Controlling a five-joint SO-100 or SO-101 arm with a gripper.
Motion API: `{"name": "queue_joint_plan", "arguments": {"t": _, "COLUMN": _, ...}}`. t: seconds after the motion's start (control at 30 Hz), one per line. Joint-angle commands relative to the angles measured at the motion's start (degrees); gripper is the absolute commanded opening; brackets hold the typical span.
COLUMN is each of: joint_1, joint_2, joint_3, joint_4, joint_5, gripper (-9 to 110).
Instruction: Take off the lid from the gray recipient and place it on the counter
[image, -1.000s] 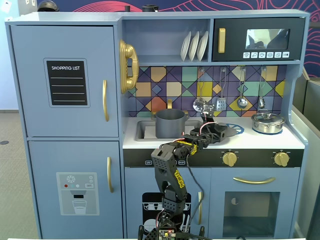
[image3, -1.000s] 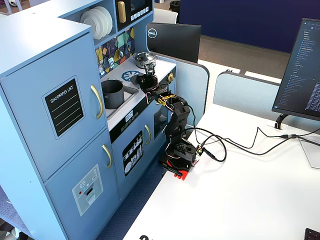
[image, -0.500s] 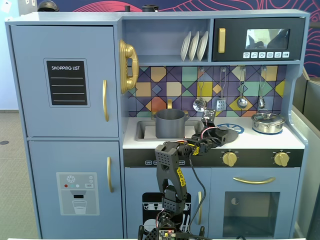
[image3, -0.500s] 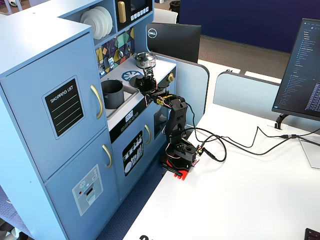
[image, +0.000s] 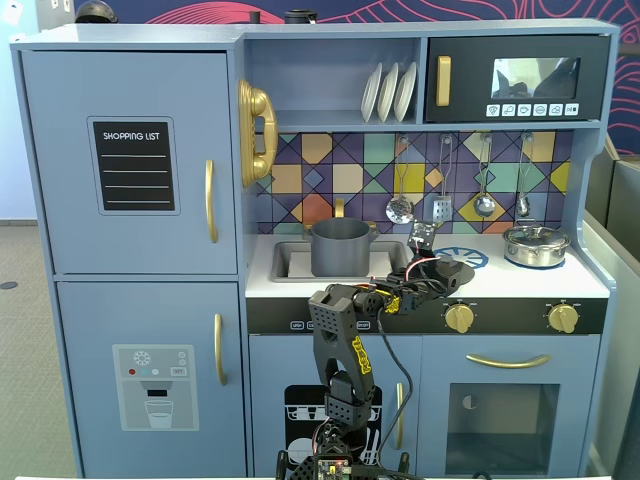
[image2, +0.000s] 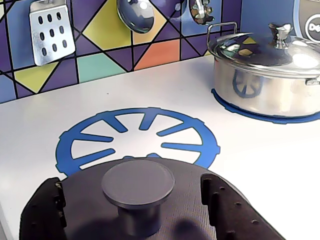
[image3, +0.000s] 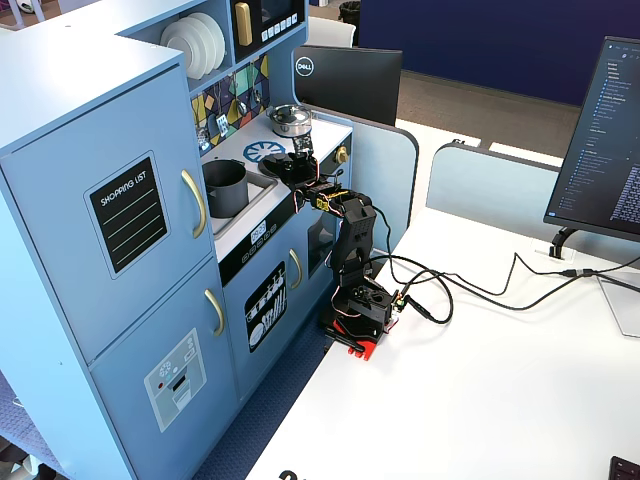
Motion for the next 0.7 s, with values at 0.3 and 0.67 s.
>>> {"name": "queue_joint_plan", "arguments": {"t": 0.3, "joint_1": -5.9, "joint_2": 29.7, "joint_3": -4.5, "joint_4": 28.1, "joint_5": 2.0, "gripper": 11}}
{"name": "queue_joint_plan", "arguments": {"t": 0.67, "joint_1": -25.7, "joint_2": 64.2, "joint_3": 8.5, "joint_4": 77.8, "joint_5": 3.6, "gripper": 0}}
